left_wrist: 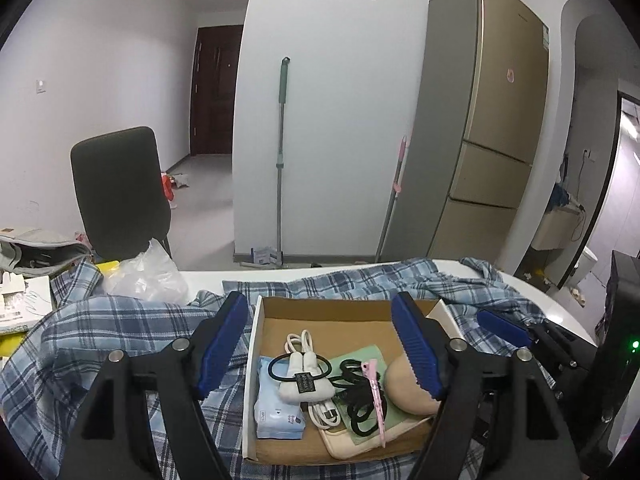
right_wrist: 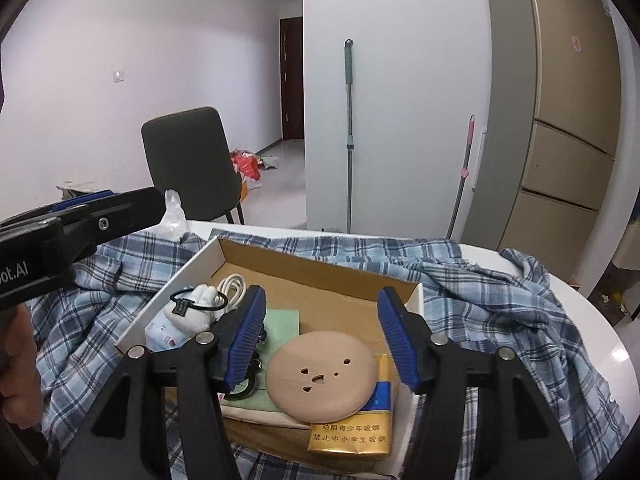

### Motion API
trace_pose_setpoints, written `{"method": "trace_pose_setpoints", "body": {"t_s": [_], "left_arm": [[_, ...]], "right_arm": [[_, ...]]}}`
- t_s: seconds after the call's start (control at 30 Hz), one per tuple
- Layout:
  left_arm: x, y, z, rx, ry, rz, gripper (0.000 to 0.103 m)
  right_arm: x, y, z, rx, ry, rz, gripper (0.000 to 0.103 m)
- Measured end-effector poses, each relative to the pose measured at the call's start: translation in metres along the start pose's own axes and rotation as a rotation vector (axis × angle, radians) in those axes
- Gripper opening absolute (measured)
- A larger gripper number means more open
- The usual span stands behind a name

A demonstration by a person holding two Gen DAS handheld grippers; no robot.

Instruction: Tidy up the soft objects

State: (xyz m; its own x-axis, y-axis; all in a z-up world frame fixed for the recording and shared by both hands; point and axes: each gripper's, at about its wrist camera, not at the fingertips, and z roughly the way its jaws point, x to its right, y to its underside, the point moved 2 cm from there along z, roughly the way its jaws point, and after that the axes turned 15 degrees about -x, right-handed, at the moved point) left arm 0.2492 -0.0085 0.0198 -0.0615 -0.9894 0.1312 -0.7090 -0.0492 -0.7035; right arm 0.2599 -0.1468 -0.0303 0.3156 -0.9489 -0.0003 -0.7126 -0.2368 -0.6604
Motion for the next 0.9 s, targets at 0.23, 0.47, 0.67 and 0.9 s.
{"method": "trace_pose_setpoints", "body": {"t_s": [0.23, 0.47, 0.67, 0.9], "left_arm": [[0.003, 0.004, -0.042, 0.061, -0.035, 0.022, 0.076], [0.008, 0.017, -0.098, 0.127, -0.054, 0.042, 0.076], [0.017, 0.033, -0.149, 0.201, -0.034, 0.057, 0.076], [0.025, 0.061, -0.191, 0.288, -0.059, 0.075, 0.076]], "right_arm": [[0.004, -0.003, -0.047, 0.077, 0.047, 0.006, 0.057], [0.005, 0.004, -0.1, 0.168, 0.052, 0.021, 0.057], [0.002, 0.02, -0.138, 0.227, 0.036, 0.04, 0.057], [-0.004, 0.045, -0.172, 0.33, 0.0, 0.0, 0.057]]}}
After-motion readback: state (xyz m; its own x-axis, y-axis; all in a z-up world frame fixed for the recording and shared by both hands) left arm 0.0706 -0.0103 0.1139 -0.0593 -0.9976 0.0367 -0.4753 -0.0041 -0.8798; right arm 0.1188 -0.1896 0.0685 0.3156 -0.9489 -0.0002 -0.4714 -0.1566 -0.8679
